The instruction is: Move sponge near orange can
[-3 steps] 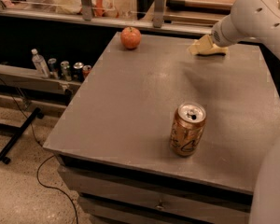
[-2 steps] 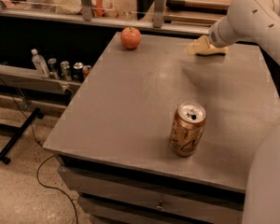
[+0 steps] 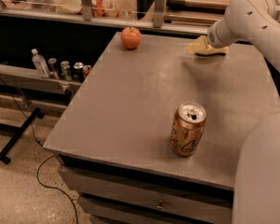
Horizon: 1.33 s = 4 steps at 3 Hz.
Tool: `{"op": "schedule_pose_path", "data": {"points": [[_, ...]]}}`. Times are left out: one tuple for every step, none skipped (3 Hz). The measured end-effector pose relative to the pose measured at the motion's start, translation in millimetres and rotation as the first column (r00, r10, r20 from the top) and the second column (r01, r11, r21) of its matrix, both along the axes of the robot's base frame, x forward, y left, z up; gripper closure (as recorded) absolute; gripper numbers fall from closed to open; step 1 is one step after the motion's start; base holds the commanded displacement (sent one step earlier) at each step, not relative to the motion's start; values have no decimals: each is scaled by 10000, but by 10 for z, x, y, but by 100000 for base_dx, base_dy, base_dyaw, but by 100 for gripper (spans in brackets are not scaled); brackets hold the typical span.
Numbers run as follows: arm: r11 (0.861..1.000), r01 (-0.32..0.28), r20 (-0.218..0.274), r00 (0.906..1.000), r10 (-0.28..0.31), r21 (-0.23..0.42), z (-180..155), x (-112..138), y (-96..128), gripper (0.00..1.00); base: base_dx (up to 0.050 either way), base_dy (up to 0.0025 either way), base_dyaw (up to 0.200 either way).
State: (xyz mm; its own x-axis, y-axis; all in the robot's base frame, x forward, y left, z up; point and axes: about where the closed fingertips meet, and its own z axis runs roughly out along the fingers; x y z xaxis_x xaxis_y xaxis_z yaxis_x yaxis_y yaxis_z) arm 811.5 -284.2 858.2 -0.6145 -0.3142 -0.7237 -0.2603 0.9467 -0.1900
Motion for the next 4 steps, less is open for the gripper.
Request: {"op": "schedule_pose_path", "data": {"points": [[9998, 138, -17, 9999, -138, 130, -45, 10, -31, 26, 0, 0, 0], [9997, 165, -94, 9998, -163, 163, -73, -1, -37, 49, 0, 0, 0], [9998, 124, -144, 9998, -122, 162, -77, -21, -39, 72, 0, 0, 0], [9999, 48, -183, 9998, -46, 146, -65, -49, -48, 95, 0, 0, 0]]}}
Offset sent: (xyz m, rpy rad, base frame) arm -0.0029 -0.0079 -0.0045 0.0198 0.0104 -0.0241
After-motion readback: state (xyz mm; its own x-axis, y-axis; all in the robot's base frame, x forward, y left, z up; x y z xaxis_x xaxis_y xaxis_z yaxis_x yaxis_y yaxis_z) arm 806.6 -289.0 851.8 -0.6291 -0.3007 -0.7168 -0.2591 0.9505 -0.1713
